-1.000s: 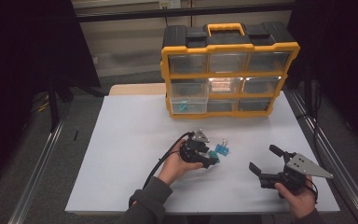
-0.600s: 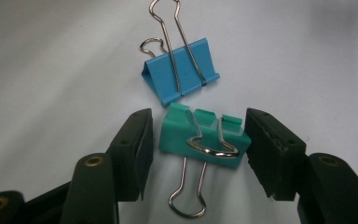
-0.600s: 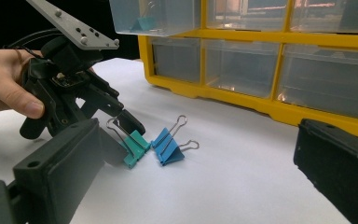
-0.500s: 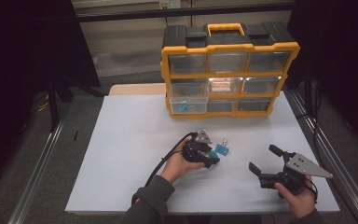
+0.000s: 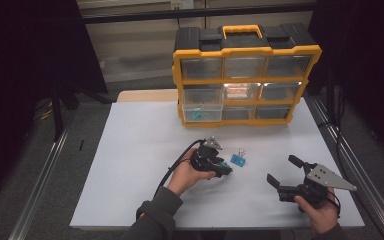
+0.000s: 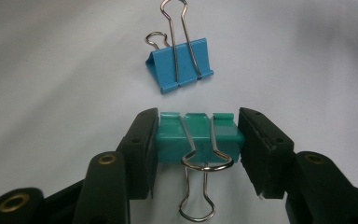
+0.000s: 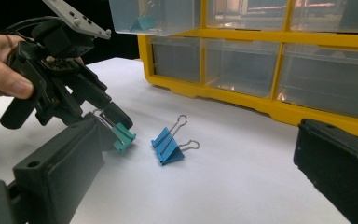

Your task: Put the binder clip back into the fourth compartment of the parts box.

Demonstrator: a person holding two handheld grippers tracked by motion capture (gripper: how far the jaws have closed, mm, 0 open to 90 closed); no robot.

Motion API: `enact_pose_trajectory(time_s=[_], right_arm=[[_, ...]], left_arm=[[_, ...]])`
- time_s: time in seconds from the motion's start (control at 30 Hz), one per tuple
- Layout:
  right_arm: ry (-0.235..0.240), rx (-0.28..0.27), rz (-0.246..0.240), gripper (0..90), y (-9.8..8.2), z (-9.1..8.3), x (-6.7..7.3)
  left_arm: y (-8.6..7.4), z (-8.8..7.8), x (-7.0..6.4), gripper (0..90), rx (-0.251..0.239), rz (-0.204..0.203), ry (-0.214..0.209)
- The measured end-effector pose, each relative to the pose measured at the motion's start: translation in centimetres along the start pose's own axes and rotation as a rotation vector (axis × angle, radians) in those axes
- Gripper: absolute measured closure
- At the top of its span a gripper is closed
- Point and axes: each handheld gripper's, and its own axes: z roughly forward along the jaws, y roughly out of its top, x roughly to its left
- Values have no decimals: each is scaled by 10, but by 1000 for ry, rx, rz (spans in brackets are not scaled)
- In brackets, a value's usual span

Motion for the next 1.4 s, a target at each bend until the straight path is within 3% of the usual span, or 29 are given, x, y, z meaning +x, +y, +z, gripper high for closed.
enact_pose_trajectory(time_s=[0.73,0.8,0.83,0.97,1.1,1.4], right_arm=[[-5,4,5,6,0,0,-1],[-3,4,5,6,0,0,0],[-3,4,5,6,0,0,0],[-5,3,4,6,0,0,-1],[-3,5,8,6,0,0,0],[-5,2,7,6,0,1,-1]], left_arm=[[30,-52,6,501,-32,-33,-30],[32,-55,6,501,-14,-33,-30],[33,-56,6,501,-38,-38,-34],[40,-64,6,500,-18,-25,-13],[47,-69,7,501,-26,-32,-38],[62,-81,8,501,10,-11,-30]])
